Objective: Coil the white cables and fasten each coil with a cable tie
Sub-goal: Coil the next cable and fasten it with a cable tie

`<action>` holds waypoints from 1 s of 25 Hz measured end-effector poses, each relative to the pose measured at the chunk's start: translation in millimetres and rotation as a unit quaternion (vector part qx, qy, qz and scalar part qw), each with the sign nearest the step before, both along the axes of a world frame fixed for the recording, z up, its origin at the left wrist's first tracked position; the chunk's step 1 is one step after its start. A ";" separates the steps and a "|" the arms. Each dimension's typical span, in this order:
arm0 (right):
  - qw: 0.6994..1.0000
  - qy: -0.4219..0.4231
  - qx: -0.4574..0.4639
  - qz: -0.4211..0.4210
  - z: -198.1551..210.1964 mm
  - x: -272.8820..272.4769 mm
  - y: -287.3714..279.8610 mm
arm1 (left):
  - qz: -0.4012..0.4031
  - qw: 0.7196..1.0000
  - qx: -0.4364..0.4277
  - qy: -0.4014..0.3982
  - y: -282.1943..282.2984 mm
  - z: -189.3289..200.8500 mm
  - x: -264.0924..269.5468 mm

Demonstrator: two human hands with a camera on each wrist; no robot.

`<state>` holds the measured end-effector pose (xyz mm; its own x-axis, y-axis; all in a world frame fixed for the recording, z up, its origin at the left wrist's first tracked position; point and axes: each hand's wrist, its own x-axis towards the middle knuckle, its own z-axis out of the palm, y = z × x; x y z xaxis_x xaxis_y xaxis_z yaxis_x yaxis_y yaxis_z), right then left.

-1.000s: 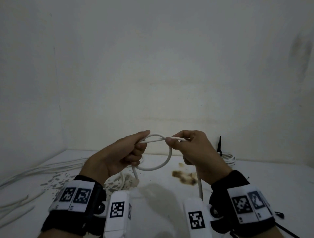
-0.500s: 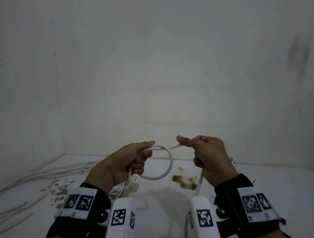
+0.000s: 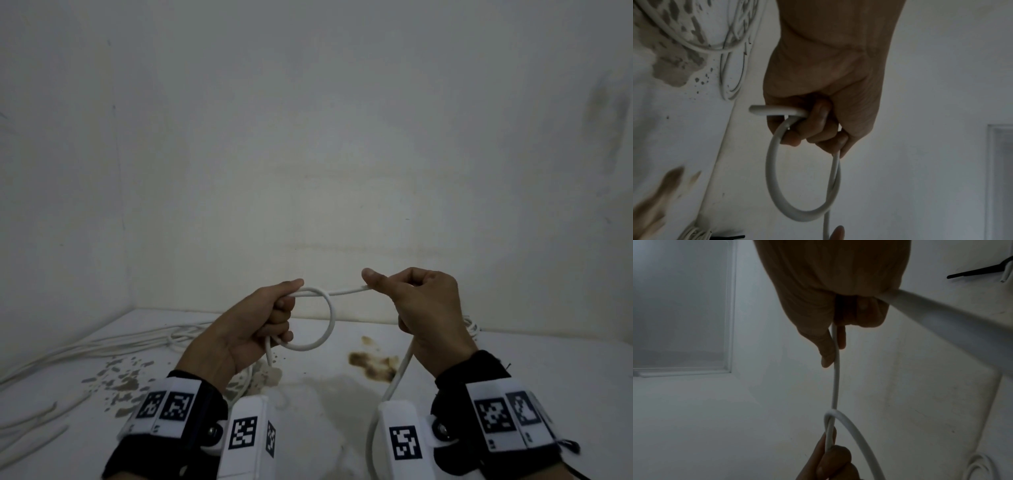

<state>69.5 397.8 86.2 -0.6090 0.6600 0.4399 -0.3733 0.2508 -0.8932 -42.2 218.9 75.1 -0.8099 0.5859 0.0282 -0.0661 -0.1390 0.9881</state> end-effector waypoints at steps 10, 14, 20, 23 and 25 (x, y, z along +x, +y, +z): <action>0.996 -0.076 -0.009 0.050 -0.8 2.4 0.4 | -0.005 0.972 0.200 -0.120 -5.5 0.6 -13.1; 0.941 -0.192 -0.075 0.269 2.7 13.7 -2.9 | -0.010 0.915 0.362 -0.178 -19.0 0.0 -26.2; 0.884 -0.364 0.209 0.207 8.8 25.2 -21.4 | 0.027 0.901 0.410 -0.139 -18.0 0.0 -28.7; 0.860 -0.316 0.394 0.075 13.9 27.5 -24.1 | 0.022 0.910 0.402 -0.101 -13.7 0.5 -25.2; 0.840 -0.287 0.453 0.081 16.9 27.3 -33.6 | 0.023 0.916 0.391 -0.082 -8.5 1.8 -21.5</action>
